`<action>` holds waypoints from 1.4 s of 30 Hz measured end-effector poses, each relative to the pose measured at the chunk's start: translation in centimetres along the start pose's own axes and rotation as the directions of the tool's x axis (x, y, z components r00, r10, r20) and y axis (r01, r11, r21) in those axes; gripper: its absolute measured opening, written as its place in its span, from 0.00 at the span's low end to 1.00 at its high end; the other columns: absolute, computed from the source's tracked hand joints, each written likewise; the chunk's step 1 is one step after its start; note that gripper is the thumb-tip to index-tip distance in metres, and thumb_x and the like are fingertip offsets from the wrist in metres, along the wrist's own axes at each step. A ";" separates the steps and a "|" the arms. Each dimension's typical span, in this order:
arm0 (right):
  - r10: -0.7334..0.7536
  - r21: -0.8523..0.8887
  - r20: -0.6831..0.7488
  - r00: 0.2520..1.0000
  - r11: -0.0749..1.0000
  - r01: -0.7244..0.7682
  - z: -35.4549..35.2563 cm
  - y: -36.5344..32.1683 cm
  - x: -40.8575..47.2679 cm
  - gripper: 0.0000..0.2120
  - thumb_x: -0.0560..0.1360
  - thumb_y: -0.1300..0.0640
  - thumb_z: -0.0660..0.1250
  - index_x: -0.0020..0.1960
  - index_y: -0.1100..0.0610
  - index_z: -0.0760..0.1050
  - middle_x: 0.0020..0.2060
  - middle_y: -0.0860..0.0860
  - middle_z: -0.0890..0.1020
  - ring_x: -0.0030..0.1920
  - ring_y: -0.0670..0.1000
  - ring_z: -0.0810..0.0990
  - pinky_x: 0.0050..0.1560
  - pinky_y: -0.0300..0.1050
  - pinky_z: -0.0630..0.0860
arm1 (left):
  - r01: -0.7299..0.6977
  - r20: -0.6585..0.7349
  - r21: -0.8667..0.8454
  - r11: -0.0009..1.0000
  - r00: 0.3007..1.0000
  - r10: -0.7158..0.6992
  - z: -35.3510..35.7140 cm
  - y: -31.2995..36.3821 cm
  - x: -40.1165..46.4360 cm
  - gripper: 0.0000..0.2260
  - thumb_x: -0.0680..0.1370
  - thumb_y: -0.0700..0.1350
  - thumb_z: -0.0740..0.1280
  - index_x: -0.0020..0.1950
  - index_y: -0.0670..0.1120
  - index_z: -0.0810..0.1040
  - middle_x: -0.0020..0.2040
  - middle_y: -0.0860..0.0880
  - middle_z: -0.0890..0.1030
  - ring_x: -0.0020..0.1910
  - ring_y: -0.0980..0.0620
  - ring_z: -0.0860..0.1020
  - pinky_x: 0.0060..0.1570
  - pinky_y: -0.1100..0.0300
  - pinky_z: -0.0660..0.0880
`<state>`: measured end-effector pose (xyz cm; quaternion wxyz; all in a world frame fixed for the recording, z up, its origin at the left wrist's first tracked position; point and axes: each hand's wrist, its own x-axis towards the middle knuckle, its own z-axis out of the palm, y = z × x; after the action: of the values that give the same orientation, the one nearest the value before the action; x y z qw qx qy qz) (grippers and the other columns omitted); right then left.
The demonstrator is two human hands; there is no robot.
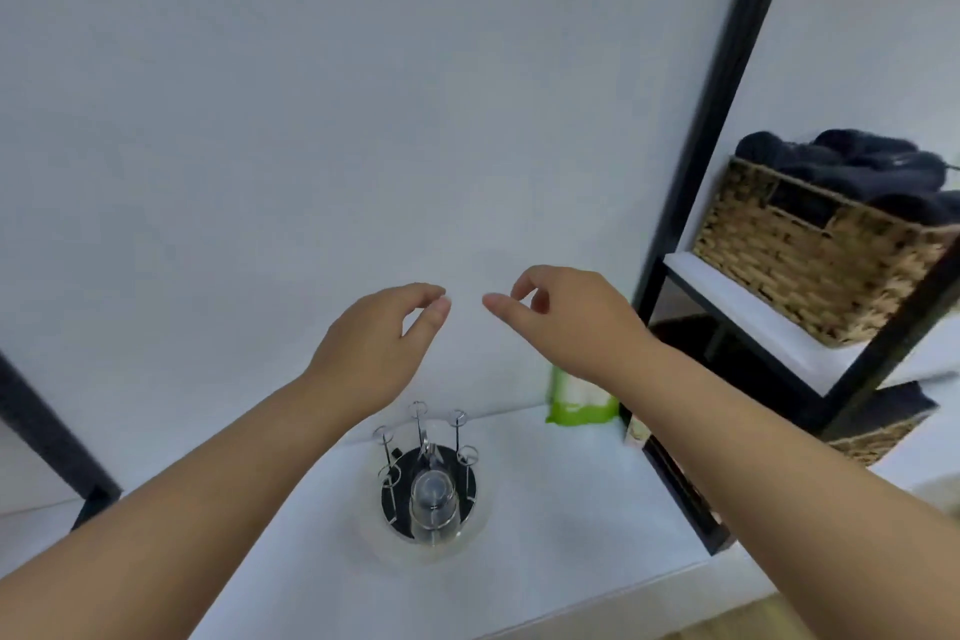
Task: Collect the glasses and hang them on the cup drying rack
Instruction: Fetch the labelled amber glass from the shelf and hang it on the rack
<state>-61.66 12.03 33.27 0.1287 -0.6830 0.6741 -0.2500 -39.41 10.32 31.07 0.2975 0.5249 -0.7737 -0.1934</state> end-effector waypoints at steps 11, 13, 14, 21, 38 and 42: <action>0.011 0.065 -0.312 0.950 0.998 0.010 -29.6 -3.1 -7.3 0.25 0.79 0.29 0.60 0.52 0.50 0.80 0.46 0.46 0.82 0.48 0.48 0.80 0.46 0.47 0.75 | -0.293 -0.100 -0.105 0.950 0.954 0.283 -11.7 27.3 4.1 0.22 0.84 0.63 0.53 0.63 0.55 0.82 0.61 0.59 0.82 0.64 0.55 0.77 0.60 0.56 0.71; 0.013 0.076 -0.351 0.936 0.997 0.015 -33.6 -1.8 -10.2 0.26 0.81 0.30 0.59 0.54 0.51 0.81 0.46 0.46 0.82 0.47 0.46 0.80 0.44 0.45 0.74 | -0.320 -0.101 -0.167 0.933 0.947 0.306 -11.6 31.8 3.7 0.22 0.84 0.64 0.53 0.60 0.56 0.83 0.59 0.62 0.82 0.63 0.56 0.78 0.61 0.56 0.72; 0.014 0.082 -0.373 0.928 0.997 0.017 -35.2 -0.9 -11.6 0.26 0.81 0.30 0.58 0.54 0.50 0.80 0.45 0.45 0.82 0.46 0.44 0.79 0.43 0.44 0.73 | -0.333 -0.106 -0.201 0.921 0.942 0.317 -11.1 33.9 3.3 0.22 0.84 0.65 0.53 0.59 0.56 0.83 0.57 0.62 0.83 0.61 0.57 0.79 0.62 0.54 0.73; 0.127 0.190 -0.424 0.897 0.981 -0.049 -41.9 10.0 -22.6 0.25 0.81 0.31 0.57 0.45 0.49 0.80 0.40 0.48 0.84 0.44 0.48 0.82 0.43 0.48 0.75 | -0.373 -0.091 -0.377 0.848 0.926 0.367 -0.9 47.3 -1.9 0.21 0.84 0.62 0.55 0.59 0.54 0.83 0.55 0.56 0.85 0.59 0.54 0.81 0.63 0.51 0.75; 0.441 0.462 -0.531 0.723 0.866 -0.189 -50.8 34.6 -31.5 0.22 0.82 0.36 0.62 0.68 0.47 0.77 0.58 0.45 0.82 0.58 0.45 0.80 0.48 0.38 0.75 | -0.227 0.130 -0.583 0.780 0.922 0.366 24.9 62.4 0.0 0.18 0.84 0.59 0.58 0.66 0.54 0.81 0.58 0.61 0.83 0.60 0.62 0.79 0.60 0.62 0.73; 0.465 0.449 -0.533 0.707 0.864 -0.230 -53.0 40.9 -29.0 0.22 0.82 0.35 0.62 0.70 0.45 0.76 0.56 0.41 0.81 0.55 0.40 0.78 0.45 0.34 0.72 | -0.218 0.182 -0.581 0.784 0.904 0.386 31.0 64.4 5.0 0.14 0.85 0.58 0.59 0.62 0.56 0.82 0.57 0.58 0.84 0.60 0.57 0.80 0.61 0.58 0.75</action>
<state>-122.99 46.78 52.10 0.0624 -0.3845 0.7402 -0.5481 -106.22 29.36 48.52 0.3451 0.2511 -0.7953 -0.4305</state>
